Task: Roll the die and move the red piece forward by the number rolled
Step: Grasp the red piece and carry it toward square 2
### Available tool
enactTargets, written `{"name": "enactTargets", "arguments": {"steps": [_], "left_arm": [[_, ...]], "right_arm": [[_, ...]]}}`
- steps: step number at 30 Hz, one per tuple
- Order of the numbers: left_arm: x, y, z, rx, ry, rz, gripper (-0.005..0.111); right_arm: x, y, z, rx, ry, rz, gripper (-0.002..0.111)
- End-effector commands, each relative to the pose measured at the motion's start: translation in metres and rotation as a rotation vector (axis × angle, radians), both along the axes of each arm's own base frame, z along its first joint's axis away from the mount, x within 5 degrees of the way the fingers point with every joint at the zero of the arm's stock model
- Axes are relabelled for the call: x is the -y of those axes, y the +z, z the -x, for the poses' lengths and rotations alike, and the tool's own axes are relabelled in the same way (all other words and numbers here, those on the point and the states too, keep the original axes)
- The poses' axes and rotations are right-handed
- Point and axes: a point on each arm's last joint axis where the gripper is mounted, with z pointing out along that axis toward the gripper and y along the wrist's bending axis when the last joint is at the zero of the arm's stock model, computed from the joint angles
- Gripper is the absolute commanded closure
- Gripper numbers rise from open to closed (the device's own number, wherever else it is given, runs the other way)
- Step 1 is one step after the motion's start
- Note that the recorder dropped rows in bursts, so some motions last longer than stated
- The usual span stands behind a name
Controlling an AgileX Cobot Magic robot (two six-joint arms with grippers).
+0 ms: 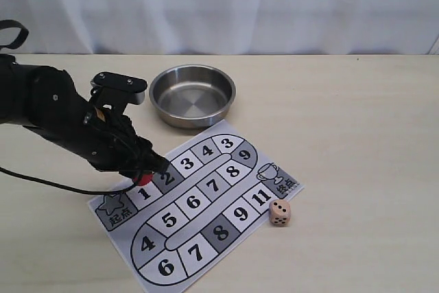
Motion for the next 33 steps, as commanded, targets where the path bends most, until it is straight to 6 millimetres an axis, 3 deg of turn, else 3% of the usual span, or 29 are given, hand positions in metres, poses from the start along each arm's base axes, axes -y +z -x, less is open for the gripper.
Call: {"name": "enactTargets", "arguments": {"steps": [1,4,12,23,33], "left_arm": [[0.003,-0.024,-0.005,-0.026,-0.016,-0.037,0.107],[0.003,-0.038,-0.004,-0.071,-0.018,-0.059,0.107],[0.004,-0.037,-0.006,-0.055,-0.015,-0.053,0.107],[0.021,0.006,-0.029,-0.011,-0.007,0.028,0.107],[0.025,-0.016,-0.034,-0.02,-0.015,0.017,0.107]], "right_arm": [[0.0,0.0,0.0,0.008,-0.003,0.002,0.104],[0.0,0.0,0.0,0.008,-0.003,0.002,0.104],[0.0,0.0,0.0,0.008,-0.003,0.002,0.104],[0.0,0.0,0.0,0.008,-0.003,0.002,0.104],[0.0,0.0,0.0,0.008,-0.003,0.002,0.104]]}}
